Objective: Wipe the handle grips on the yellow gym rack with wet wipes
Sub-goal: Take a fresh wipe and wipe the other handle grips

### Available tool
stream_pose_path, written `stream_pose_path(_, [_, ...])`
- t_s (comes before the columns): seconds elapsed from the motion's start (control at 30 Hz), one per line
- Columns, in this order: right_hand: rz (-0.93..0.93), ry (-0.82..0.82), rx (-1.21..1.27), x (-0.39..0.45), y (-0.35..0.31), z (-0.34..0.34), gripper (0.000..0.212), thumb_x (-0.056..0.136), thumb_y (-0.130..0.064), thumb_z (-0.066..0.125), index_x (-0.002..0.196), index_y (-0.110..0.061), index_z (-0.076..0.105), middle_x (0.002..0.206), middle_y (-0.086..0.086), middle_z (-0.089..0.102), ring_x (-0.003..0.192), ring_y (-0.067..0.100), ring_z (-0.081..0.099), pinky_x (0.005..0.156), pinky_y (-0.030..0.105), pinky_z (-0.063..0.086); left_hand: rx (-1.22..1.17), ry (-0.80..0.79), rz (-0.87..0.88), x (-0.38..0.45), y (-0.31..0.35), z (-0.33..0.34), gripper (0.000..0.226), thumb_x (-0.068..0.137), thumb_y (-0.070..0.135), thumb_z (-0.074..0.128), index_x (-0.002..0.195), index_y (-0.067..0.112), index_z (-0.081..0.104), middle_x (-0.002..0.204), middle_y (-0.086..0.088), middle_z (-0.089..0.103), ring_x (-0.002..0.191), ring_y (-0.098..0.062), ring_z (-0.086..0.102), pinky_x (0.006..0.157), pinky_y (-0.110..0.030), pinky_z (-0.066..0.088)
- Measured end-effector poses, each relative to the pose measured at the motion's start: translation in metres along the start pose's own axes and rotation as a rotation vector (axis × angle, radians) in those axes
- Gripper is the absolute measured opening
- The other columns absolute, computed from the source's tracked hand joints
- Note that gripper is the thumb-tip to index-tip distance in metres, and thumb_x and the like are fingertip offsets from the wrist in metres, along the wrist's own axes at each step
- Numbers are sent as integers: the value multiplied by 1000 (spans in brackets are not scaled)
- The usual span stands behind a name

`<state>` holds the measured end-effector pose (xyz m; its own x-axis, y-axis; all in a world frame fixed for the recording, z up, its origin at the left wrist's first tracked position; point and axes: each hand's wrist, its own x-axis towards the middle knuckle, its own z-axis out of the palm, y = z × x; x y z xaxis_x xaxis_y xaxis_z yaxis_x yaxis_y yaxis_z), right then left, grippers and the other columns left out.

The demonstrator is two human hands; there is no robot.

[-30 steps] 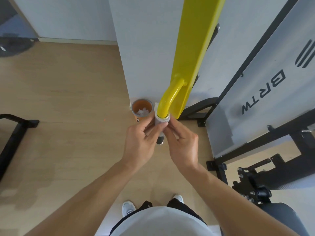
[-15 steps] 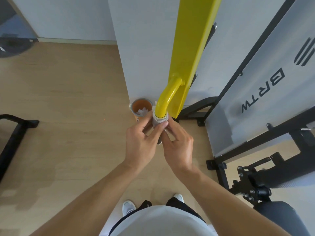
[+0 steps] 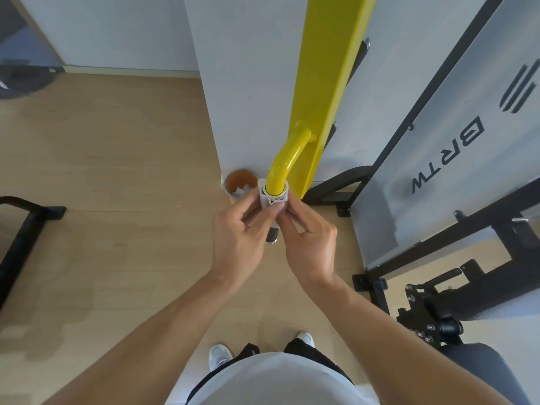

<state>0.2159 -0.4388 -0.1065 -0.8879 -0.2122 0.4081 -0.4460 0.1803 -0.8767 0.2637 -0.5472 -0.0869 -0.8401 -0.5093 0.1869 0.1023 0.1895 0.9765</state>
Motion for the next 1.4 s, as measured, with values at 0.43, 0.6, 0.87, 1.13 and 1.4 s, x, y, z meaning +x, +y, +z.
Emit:
stream_pose_path(0.43, [174, -138, -23, -4, 0, -3, 37, 91, -9, 70, 125, -25, 71, 92, -9, 76, 74, -5, 60, 69, 10, 47, -89, -86, -167, -13, -4, 4, 38, 86, 23, 76, 122, 28, 67, 113, 5, 75, 110, -12, 69, 98, -49, 54])
stream_pose_path(0.6, [114, -86, -55, -5, -8, 1, 34, 95, -25, 68, 129, -28, 67, 90, -15, 70, 74, 1, 59, 69, 17, 47, -7, -123, -10, -24, 6, 6, 63, 83, 23, 80, 140, 28, 52, 126, 8, 68, 124, -15, 61, 105, -31, 48])
stream_pose_path(0.87, [320, -250, -163, -24, 26, 3, 19, 95, -31, 65, 113, -38, 69, 86, -9, 74, 79, 18, 68, 71, 39, 57, 63, -195, -267, -37, -35, 8, 62, 79, 29, 82, 136, 33, 55, 119, 13, 71, 120, -3, 62, 105, -31, 48])
stream_pose_path(1.13, [201, -189, -67, -11, 12, 1, 16, 94, -27, 68, 109, -27, 69, 87, -3, 72, 78, 19, 70, 67, 41, 57, -1, -208, -155, -36, -32, 9, 76, 81, 28, 77, 148, 25, 41, 132, 10, 63, 129, -12, 56, 105, -28, 46])
stream_pose_path(1.4, [381, -176, -262, -6, 20, 12, 22, 84, -39, 75, 91, -24, 61, 78, -9, 68, 70, 8, 63, 58, 23, 49, -147, -248, -394, -38, -48, 1, 69, 93, 53, 57, 152, 27, 31, 125, 34, 63, 125, 14, 50, 107, -15, 39])
